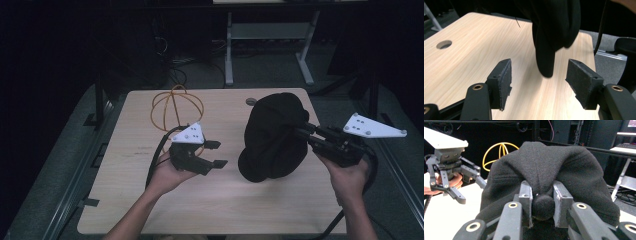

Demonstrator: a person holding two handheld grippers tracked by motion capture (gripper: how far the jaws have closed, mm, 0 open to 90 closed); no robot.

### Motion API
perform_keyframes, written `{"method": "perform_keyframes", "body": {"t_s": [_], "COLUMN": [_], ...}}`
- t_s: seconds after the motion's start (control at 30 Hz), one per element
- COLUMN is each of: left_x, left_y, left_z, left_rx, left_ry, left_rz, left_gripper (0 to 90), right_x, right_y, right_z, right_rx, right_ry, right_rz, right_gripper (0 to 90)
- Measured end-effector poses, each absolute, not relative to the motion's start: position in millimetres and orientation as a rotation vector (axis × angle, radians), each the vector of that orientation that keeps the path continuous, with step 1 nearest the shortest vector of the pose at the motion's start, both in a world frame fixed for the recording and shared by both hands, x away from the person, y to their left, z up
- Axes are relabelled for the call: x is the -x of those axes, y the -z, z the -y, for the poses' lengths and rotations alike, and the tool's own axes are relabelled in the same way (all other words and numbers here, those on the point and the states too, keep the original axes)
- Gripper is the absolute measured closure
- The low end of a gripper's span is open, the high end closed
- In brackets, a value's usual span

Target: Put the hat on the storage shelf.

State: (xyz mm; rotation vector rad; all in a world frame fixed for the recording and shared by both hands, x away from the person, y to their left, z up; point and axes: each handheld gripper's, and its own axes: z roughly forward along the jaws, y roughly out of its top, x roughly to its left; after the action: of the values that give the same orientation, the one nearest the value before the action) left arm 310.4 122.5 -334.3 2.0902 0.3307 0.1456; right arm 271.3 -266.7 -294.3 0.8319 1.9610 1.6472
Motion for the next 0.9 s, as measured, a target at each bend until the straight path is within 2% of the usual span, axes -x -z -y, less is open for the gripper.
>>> {"method": "perform_keyframes", "body": {"t_s": [0.63, 0.9], "left_x": [-301, -299], "left_y": [366, 381], "left_z": [-162, -173], "left_rx": [-2.159, -2.165], "left_ry": [-0.192, -0.197], "left_rz": [-0.409, -0.436], "left_gripper": [30.3, 30.3], "right_x": [-296, -306], "right_y": [274, 262], "right_z": [256, 247], "right_rx": [-0.811, -0.794], "right_ry": [-1.655, -1.653], "right_rz": [-2.024, -2.043], "right_gripper": [72.3, 72.3]}}
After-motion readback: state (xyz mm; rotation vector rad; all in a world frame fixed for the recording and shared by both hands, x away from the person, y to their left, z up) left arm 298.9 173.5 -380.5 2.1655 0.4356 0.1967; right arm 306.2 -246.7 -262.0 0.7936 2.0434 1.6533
